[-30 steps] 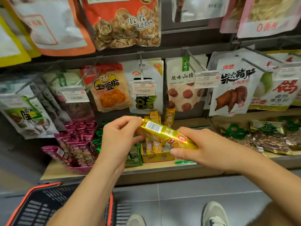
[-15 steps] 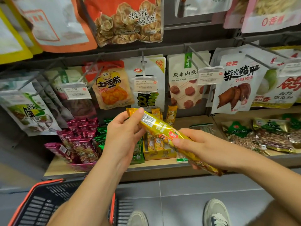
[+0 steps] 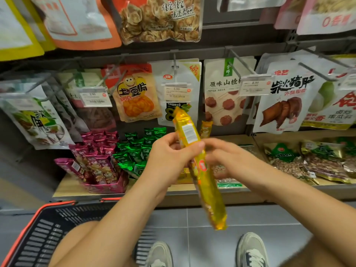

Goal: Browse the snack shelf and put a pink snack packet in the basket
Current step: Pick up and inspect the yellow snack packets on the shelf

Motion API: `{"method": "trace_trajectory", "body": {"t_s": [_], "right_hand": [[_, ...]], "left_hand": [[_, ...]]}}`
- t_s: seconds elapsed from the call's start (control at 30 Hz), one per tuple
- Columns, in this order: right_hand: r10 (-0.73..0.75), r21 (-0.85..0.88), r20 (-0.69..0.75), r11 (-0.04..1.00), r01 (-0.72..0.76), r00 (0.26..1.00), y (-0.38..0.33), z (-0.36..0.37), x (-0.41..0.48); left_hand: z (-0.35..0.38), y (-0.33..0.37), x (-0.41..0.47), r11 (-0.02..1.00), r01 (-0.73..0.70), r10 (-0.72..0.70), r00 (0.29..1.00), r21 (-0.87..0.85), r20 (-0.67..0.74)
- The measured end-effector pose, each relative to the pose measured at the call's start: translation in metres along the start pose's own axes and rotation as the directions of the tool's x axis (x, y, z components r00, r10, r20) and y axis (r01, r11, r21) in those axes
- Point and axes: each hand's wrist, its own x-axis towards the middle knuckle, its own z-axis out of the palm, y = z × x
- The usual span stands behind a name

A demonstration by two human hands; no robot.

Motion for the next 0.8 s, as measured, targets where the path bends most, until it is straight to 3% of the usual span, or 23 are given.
{"method": "trace_trajectory", "body": {"t_s": [0.1, 0.17, 0.33, 0.47, 0.63, 0.8], "right_hand": [[-0.073, 0.138, -0.089, 0.987, 0.085, 0.993, -0.004, 0.000, 0.003], [-0.134, 0.109, -0.138, 0.983, 0.150, 0.981, -0.005, 0.003, 0.004], [-0.182, 0.063, -0.336, 0.975, 0.215, 0.924, -0.004, 0.004, 0.009], [-0.077, 0.318, -0.401, 0.923, 0.217, 0.913, -0.004, -0.017, 0.009], [0.070, 0.459, -0.476, 0.870, 0.180, 0.876, 0.000, -0.041, 0.007], [0.174, 0.575, -0.525, 0.794, 0.196, 0.833, 0.005, -0.053, 0.008]], "left_hand": [[0.003, -0.001, -0.002, 0.933, -0.123, 0.123, 0.992, 0.339, 0.022], [0.007, 0.000, -0.006, 0.900, -0.125, 0.123, 0.992, 0.418, 0.031], [0.010, -0.002, -0.008, 0.908, -0.129, 0.112, 0.992, 0.398, 0.065], [0.001, -0.008, -0.005, 0.876, -0.076, 0.025, 0.993, 0.476, 0.114], [-0.011, -0.011, -0.008, 0.825, -0.089, -0.035, 0.977, 0.559, 0.208], [-0.025, -0.006, -0.011, 0.908, -0.121, 0.104, 0.993, 0.400, 0.064]]}}
